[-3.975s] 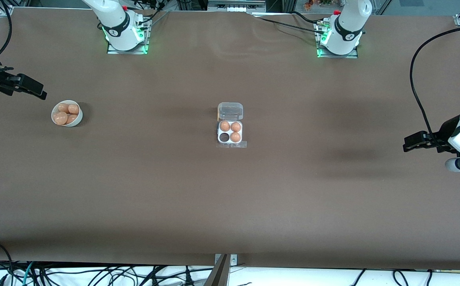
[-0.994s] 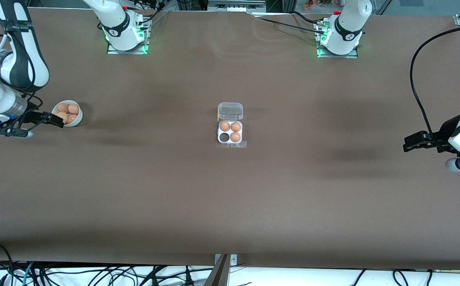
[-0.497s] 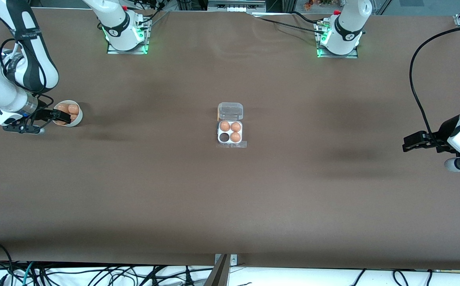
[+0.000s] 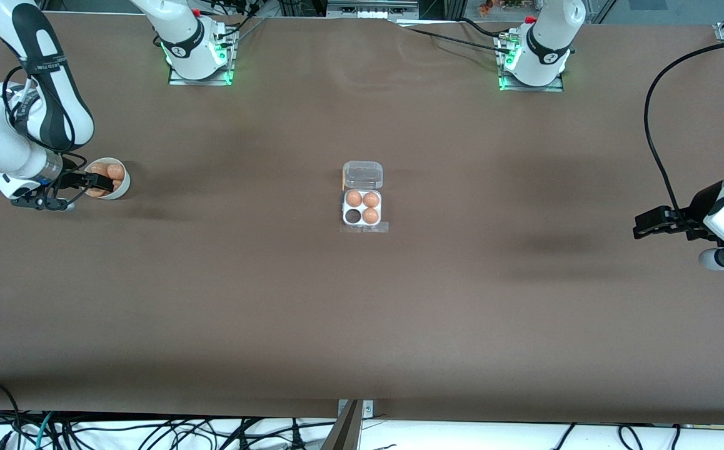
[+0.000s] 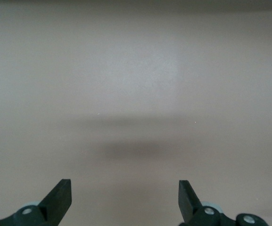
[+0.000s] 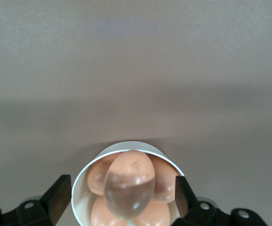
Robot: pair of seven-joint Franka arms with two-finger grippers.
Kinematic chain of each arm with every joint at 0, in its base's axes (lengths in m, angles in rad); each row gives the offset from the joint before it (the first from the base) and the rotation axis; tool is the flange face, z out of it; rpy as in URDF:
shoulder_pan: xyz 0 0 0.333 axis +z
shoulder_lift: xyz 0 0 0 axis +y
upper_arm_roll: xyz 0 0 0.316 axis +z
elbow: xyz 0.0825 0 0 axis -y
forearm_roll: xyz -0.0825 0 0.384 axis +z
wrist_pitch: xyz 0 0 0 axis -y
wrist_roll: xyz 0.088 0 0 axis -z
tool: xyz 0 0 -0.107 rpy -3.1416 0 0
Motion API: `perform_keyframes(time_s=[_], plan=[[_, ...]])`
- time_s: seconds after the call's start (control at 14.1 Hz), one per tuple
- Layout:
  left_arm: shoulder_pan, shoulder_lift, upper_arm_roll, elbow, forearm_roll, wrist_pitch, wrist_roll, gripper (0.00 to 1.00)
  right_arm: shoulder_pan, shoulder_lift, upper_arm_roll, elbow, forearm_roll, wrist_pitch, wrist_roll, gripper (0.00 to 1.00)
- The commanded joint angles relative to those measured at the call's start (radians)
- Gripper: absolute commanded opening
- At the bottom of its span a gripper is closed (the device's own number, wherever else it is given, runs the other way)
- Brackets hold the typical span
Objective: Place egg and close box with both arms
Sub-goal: 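Close the right gripper on one brown egg in the bowl, then lift the egg and carry it toward the clear egg box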
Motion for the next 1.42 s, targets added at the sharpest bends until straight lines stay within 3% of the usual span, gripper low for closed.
perform_keyframes(time_s=[0.0,0.71,1.35], plan=[[0.000,-0.004,-0.004,0.016,0.008,-0.020,0.005,1.00,-0.008,0.000,-0.001,-0.007,0.004,0.007,-0.024,0.83],[0.000,-0.004,-0.004,0.018,0.008,-0.020,0.005,1.00,-0.024,0.023,-0.001,-0.003,0.004,-0.001,-0.097,0.43],[0.000,-0.004,-0.004,0.018,0.008,-0.020,0.005,1.00,-0.024,0.023,-0.001,0.014,0.010,-0.045,-0.090,0.36]])
